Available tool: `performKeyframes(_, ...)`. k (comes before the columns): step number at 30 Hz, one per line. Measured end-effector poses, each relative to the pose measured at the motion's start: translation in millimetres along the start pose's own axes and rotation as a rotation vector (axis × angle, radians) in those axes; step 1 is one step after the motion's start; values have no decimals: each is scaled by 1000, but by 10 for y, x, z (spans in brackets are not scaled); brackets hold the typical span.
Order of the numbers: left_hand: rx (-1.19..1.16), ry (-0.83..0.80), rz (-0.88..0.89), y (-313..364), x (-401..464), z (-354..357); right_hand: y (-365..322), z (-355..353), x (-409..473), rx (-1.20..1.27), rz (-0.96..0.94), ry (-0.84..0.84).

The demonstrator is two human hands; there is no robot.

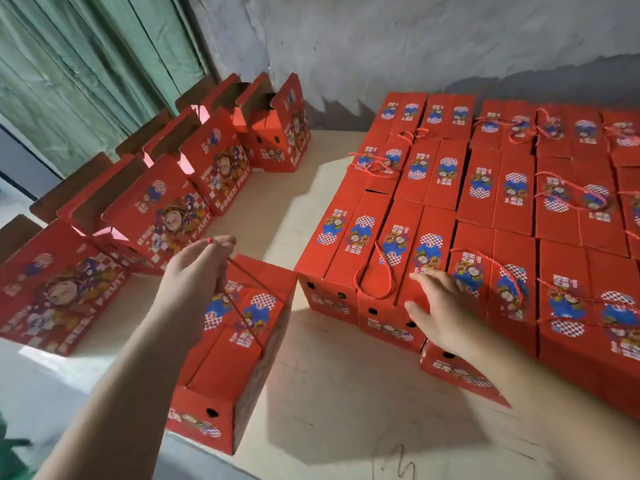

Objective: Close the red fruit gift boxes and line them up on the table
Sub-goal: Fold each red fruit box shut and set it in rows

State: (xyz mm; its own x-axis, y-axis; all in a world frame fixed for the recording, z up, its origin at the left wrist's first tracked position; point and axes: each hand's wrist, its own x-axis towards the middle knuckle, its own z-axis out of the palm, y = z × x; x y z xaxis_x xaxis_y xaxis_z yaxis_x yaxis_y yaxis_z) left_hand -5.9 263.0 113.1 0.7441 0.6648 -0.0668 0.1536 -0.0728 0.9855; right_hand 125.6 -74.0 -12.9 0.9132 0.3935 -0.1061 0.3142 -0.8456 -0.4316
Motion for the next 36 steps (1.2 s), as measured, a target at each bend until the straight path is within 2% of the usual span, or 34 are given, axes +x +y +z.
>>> performKeyframes(2, 130, 0, 42, 47, 295, 55, 28, 72, 55, -157, -26, 34)
performKeyframes(4, 234, 40, 75, 64, 607, 83, 68, 151, 43, -208, -52, 113)
performKeyframes(9, 224, 116, 41, 63, 1313, 146, 55, 209, 27, -270, -32, 164)
performKeyframes(13, 279, 174, 104, 98, 1612, -48, 18, 168, 29, -268, -20, 156)
performKeyframes(16, 321, 159, 136, 138, 1858, -208, -12, 137, 29, -256, -8, 152)
performKeyframes(22, 393, 3, 235, 249, 2339, 460, -7, 137, 34, -252, -1, 143)
performKeyframes(27, 512, -266, 349, 185, 2346, 1181, 4, 149, 24, -242, -2, 149)
performKeyframes(32, 585, -370, 370, -5, 2365, 1286, 2, 135, 26, -224, 4, 160)
performKeyframes(34, 737, -451, 399, -156, 2314, 1129, -9, 130, 26, -223, 17, 175)
performKeyframes(35, 908, -408, 445, -272, 2257, 1009, 1, 144, 29, -223, 14, 186)
performKeyframes(36, 1047, -276, 460, -411, 2165, 859, -2, 153, 35, -221, 21, 189)
